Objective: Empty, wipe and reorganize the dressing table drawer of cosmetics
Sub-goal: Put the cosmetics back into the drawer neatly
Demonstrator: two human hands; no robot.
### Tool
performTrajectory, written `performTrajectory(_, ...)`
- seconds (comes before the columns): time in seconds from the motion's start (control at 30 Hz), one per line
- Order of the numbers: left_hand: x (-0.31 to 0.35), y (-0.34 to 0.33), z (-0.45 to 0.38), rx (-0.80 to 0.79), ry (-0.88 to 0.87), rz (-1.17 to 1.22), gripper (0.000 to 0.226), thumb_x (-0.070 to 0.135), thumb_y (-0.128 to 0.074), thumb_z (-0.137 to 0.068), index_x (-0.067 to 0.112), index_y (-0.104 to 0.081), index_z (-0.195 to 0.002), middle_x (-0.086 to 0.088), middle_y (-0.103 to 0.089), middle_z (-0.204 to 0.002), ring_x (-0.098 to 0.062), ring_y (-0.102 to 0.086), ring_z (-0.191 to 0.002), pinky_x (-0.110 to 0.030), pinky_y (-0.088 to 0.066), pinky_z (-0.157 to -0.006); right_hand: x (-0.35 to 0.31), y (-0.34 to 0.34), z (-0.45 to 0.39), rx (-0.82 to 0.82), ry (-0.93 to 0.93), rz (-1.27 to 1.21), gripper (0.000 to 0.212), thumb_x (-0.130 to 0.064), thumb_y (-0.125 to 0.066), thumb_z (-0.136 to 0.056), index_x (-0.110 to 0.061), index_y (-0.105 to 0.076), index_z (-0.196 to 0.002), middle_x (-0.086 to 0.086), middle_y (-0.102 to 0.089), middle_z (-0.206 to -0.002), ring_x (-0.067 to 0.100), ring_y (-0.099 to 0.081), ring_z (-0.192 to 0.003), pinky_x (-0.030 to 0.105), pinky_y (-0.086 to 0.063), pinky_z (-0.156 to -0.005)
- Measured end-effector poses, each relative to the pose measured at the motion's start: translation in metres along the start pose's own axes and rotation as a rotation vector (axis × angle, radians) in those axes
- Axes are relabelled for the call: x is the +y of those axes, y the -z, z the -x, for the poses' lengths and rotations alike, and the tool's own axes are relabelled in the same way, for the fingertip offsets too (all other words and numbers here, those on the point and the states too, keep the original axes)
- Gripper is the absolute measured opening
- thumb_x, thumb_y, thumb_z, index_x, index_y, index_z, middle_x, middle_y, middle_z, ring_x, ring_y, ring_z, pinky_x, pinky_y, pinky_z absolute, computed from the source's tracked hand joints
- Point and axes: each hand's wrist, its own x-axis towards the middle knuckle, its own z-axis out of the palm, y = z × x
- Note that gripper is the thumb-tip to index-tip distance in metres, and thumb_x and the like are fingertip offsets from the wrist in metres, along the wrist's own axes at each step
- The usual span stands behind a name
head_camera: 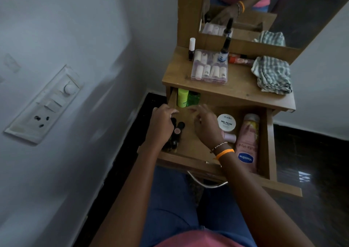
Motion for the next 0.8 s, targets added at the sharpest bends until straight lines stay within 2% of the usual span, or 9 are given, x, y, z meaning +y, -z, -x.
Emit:
performTrajectory(0.1,0.022,0.009,-0.02,0.062,-0.043,0.039,0.035,-0.006,-0.043,-0.09,0.01,-0.068,-0.108,-0.007,-0.06,-0.105,-0.022,-0.055,-0.099,-0.022,-0.04,-0.077,-0.005,0.024,-0.017,0.221,0.067,-0.033,0.026,0.006,-0.047,-0.082,-0.004,-0.062,-0.1,0.012,-0.059,-0.098,0.024,-0.057,-0.085,0.023,-0.039,-0.07)
performTrajectory(0.17,0.046,0.018,-0.045,0.098,-0.063,0.066,0.033,-0.003,-0.044,-0.091,0.011,-0.066,-0.112,-0.007,-0.062,-0.111,-0.017,-0.054,-0.103,-0.012,-0.03,-0.076,-0.006,0.042,-0.038,0.292,0.059,0.001,0.028,0.006,-0.045,-0.082,-0.004,-0.06,-0.103,0.014,-0.057,-0.106,0.028,-0.055,-0.095,0.03,-0.044,-0.078)
performTrajectory(0.3,0.095,0.031,-0.106,0.13,-0.045,0.114,0.038,0.002,-0.044,-0.093,0.011,-0.052,-0.129,-0.009,-0.05,-0.129,-0.022,-0.05,-0.116,-0.023,-0.04,-0.086,-0.007,0.079,-0.09,0.37,0.067,0.201,0.048,0.01,-0.042,-0.078,-0.004,-0.052,-0.124,0.018,-0.046,-0.128,0.035,-0.043,-0.114,0.031,-0.034,-0.094)
performTrajectory(0.37,0.111,0.032,-0.133,0.097,-0.017,0.066,0.05,-0.001,-0.047,-0.091,0.009,-0.041,-0.139,-0.012,-0.038,-0.14,-0.027,-0.044,-0.126,-0.031,-0.038,-0.1,-0.006,0.091,-0.114,0.35,0.051,0.281,0.061,0.015,-0.039,-0.075,-0.004,-0.043,-0.133,0.02,-0.038,-0.139,0.038,-0.036,-0.124,0.036,-0.031,-0.103)
performTrajectory(0.47,0.123,0.027,-0.157,0.003,0.031,0.009,0.06,-0.006,-0.04,-0.092,0.008,-0.025,-0.148,-0.012,-0.02,-0.155,-0.028,-0.03,-0.139,-0.036,-0.029,-0.113,-0.001,0.1,-0.137,0.194,0.034,0.363,0.068,0.018,-0.04,-0.077,-0.006,-0.035,-0.14,0.017,-0.026,-0.15,0.036,-0.021,-0.138,0.039,-0.021,-0.114)
performTrajectory(0.53,0.12,0.022,-0.167,-0.027,0.051,-0.002,0.057,-0.006,-0.037,-0.092,0.007,-0.028,-0.147,-0.01,-0.02,-0.156,-0.027,-0.027,-0.141,-0.036,-0.026,-0.115,0.004,0.102,-0.143,0.13,0.047,0.378,0.063,0.019,-0.042,-0.077,-0.004,-0.041,-0.136,0.017,-0.033,-0.146,0.037,-0.029,-0.134,0.038,-0.027,-0.111)
performTrajectory(0.63,0.109,0.017,-0.174,0.041,0.049,0.035,0.036,-0.006,-0.04,-0.09,0.004,-0.057,-0.121,-0.012,-0.045,-0.137,-0.028,-0.048,-0.122,-0.029,-0.038,-0.097,0.01,0.102,-0.143,0.179,0.047,0.386,0.043,0.018,-0.041,-0.078,0.0,-0.058,-0.113,0.019,-0.047,-0.129,0.04,-0.047,-0.112,0.045,-0.044,-0.091)
performTrajectory(0.7,0.103,0.017,-0.173,0.108,0.025,0.021,0.026,-0.005,-0.047,-0.087,0.006,-0.066,-0.1,-0.012,-0.055,-0.118,-0.026,-0.057,-0.105,-0.026,-0.04,-0.081,0.015,0.101,-0.138,0.229,0.058,0.391,0.031,0.015,-0.042,-0.078,0.002,-0.062,-0.097,0.02,-0.052,-0.118,0.04,-0.05,-0.103,0.046,-0.046,-0.082)
performTrajectory(0.8,0.097,0.02,-0.165,0.159,-0.01,0.031,0.023,-0.004,-0.049,-0.084,0.006,-0.068,-0.091,-0.013,-0.06,-0.107,-0.024,-0.058,-0.096,-0.022,-0.037,-0.072,0.021,0.098,-0.127,0.268,0.061,0.355,0.028,0.015,-0.044,-0.078,0.002,-0.065,-0.092,0.021,-0.055,-0.107,0.039,-0.05,-0.097,0.038,-0.041,-0.075)
